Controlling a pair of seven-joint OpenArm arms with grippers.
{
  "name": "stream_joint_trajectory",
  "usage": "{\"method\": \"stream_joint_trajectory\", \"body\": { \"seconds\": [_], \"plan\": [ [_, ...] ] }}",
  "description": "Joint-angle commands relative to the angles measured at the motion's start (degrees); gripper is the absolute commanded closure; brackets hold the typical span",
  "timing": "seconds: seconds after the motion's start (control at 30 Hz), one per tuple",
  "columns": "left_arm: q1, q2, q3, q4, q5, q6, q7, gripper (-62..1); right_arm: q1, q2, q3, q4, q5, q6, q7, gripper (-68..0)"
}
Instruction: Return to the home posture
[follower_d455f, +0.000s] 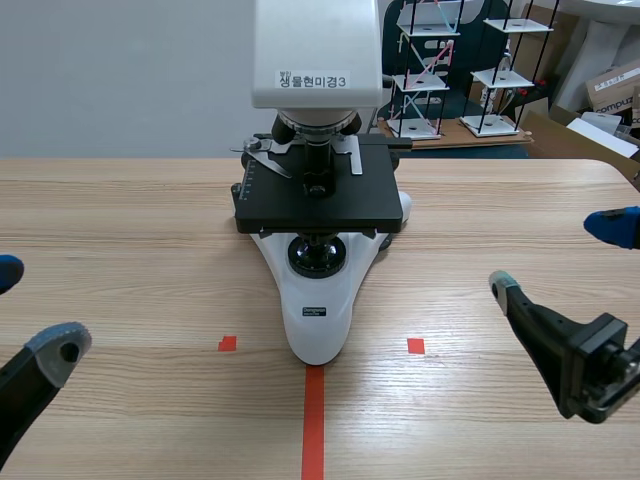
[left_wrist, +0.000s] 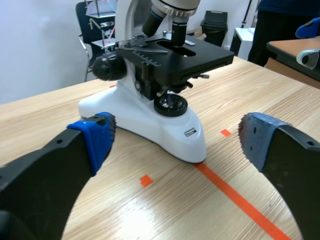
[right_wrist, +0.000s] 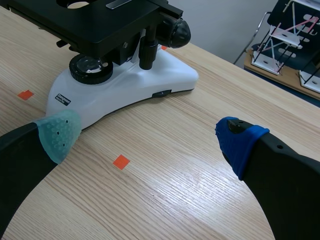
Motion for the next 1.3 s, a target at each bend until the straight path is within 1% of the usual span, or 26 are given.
{"method": "stream_joint_trajectory", "body": {
  "seconds": [0.0,0.1,0.27,0.67,0.83,1.27],
  "plan": [
    [0.9,0.2,-0.8,1.6,-0.5,0.0,-1.2,-55.5,0.0,0.3,0.6,0.6,0.3,0.0,0.8,-58.9],
    [2.4,0.2,-2.2,1.7,-0.1,0.0,-1.2,-62.2,0.0,0.3,0.6,0.6,0.3,0.0,0.8,-58.9],
    [4.0,0.2,-3.4,1.7,-0.2,0.4,-1.3,-62.3,0.0,0.3,0.6,0.6,0.2,0.0,0.8,-58.9],
    [4.4,0.2,-3.5,1.7,-0.2,0.6,-2.3,-62.3,0.0,0.3,0.6,0.6,0.2,-0.3,0.8,-58.9],
    [4.4,0.2,-3.5,1.7,-0.6,2.1,-2.3,-62.3,0.0,0.3,0.7,0.6,0.2,-0.3,0.8,-58.9],
    [4.4,0.2,-3.5,1.7,-0.6,2.1,-2.3,-62.3,0.0,0.3,0.7,0.6,0.2,-0.3,0.8,-58.9]
  ]
}}
